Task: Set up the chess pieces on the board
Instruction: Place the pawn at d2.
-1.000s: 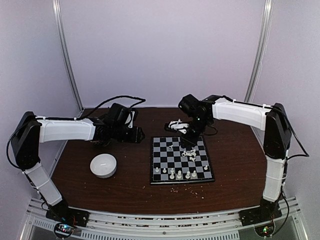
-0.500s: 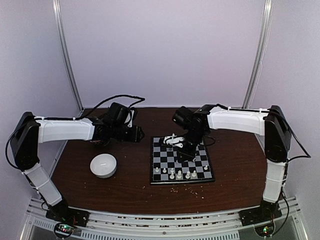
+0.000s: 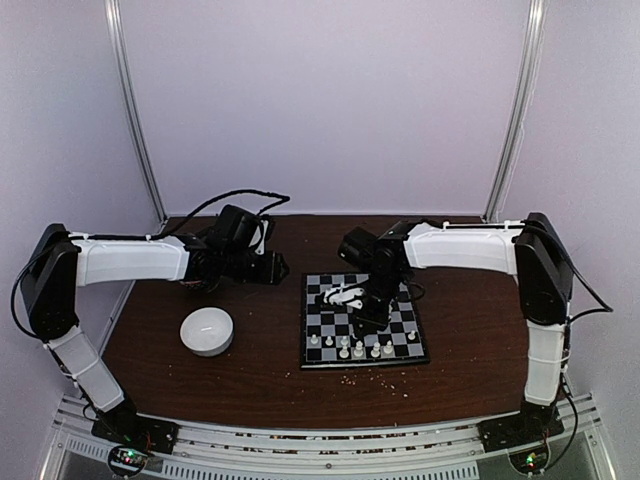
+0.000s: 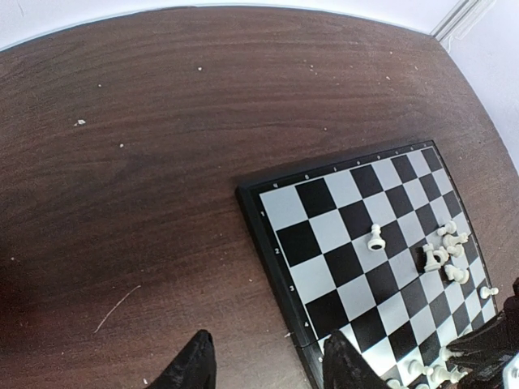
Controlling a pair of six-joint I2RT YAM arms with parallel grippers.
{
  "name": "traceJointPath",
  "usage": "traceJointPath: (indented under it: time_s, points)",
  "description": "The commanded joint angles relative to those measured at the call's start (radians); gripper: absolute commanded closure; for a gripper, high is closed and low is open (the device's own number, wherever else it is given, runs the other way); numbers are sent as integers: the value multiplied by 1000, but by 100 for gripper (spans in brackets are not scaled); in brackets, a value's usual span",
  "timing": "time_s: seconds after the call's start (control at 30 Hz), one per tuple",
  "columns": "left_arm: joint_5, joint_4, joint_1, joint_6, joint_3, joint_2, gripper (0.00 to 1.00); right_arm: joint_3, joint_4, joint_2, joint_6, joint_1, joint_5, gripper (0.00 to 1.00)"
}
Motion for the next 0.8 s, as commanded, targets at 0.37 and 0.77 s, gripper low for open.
traceJointPath:
  time_s: [0.37, 0.77]
  points:
    - [-6, 7, 4, 7, 14, -16, 54, -6, -3, 53, -16, 10, 36, 88]
    - [-4, 5, 4, 10, 19, -11, 54, -4, 8, 57, -7, 10, 38, 84]
